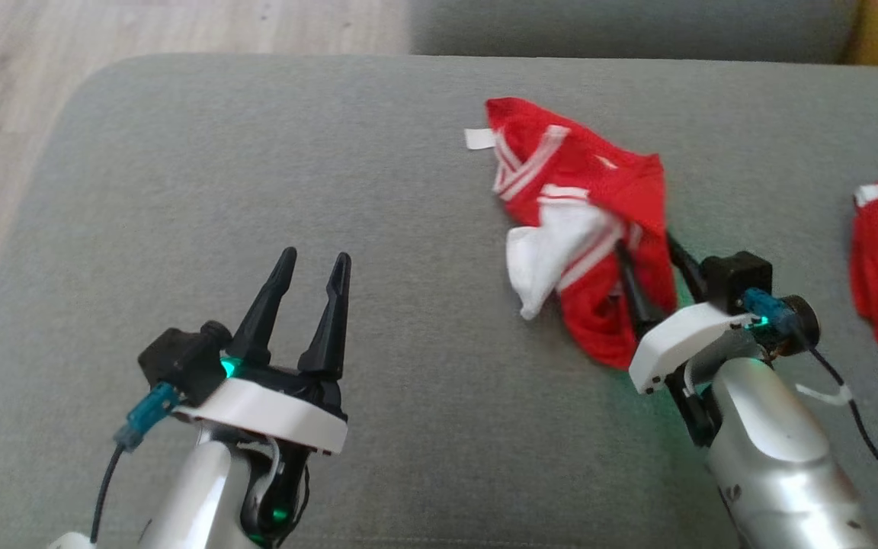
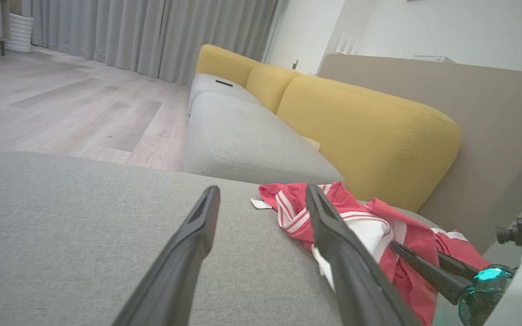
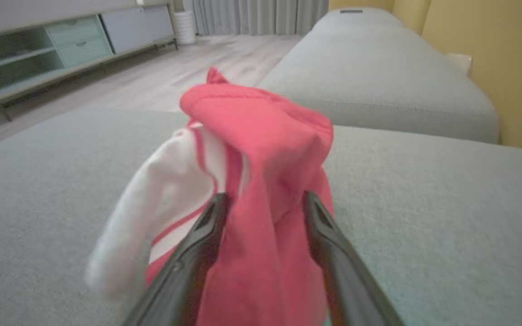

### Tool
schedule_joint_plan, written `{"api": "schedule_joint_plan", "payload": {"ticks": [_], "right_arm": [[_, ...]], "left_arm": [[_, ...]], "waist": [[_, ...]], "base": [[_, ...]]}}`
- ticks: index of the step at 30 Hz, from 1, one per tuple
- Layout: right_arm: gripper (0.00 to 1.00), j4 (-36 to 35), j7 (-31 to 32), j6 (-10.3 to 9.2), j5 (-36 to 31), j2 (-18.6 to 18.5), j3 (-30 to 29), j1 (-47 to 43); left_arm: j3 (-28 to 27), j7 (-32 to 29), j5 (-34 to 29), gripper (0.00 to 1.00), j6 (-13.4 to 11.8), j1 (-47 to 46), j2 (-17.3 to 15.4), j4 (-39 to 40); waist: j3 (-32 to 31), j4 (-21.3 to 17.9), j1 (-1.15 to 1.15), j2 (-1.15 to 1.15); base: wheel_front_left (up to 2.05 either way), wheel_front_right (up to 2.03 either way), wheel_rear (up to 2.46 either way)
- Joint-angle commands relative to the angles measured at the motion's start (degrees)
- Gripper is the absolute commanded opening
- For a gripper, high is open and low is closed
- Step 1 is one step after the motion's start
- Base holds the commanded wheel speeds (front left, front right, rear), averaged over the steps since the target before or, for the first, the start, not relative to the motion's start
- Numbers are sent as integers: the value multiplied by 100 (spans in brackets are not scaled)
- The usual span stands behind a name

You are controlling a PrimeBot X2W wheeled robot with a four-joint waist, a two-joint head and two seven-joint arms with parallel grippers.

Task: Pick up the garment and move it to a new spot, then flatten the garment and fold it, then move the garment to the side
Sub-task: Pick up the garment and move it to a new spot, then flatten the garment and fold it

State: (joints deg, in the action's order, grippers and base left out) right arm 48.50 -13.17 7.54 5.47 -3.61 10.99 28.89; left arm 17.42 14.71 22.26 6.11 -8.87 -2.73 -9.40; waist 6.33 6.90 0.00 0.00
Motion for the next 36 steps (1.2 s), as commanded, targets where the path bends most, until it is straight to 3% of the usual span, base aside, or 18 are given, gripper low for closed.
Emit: {"api": "schedule_joint_plan", "payload": {"ticks": [1, 12, 20, 26, 36], "right_arm": [[100, -286, -67, -5, 79, 73, 106, 154], [100, -1624, -135, -5, 128, 73, -358, -534], [100, -2800, -122, -5, 482, 73, -709, -1539], [100, -3122, -59, -5, 587, 73, -817, -1880], [100, -3448, 81, -5, 526, 73, -897, -1701]], "left_arm": [[-220, 29, -47, 100, 15, -193, -15, 189], [-273, 29, -22, 100, 42, -161, -15, 176], [-288, 29, 4, 100, 1, -155, -15, 241], [-276, 29, 22, 100, -4, -182, -15, 256], [-81, 29, -164, 100, 48, -587, -15, -124]], "waist": [[-15, -151, 0, 0], [-237, -624, 0, 0], [-244, -793, 0, 0], [-155, -859, 0, 0], [223, -1046, 0, 0]], "base": [[0, 0, 0], [0, 0, 0], [0, 0, 0], [0, 0, 0], [0, 0, 0]]}}
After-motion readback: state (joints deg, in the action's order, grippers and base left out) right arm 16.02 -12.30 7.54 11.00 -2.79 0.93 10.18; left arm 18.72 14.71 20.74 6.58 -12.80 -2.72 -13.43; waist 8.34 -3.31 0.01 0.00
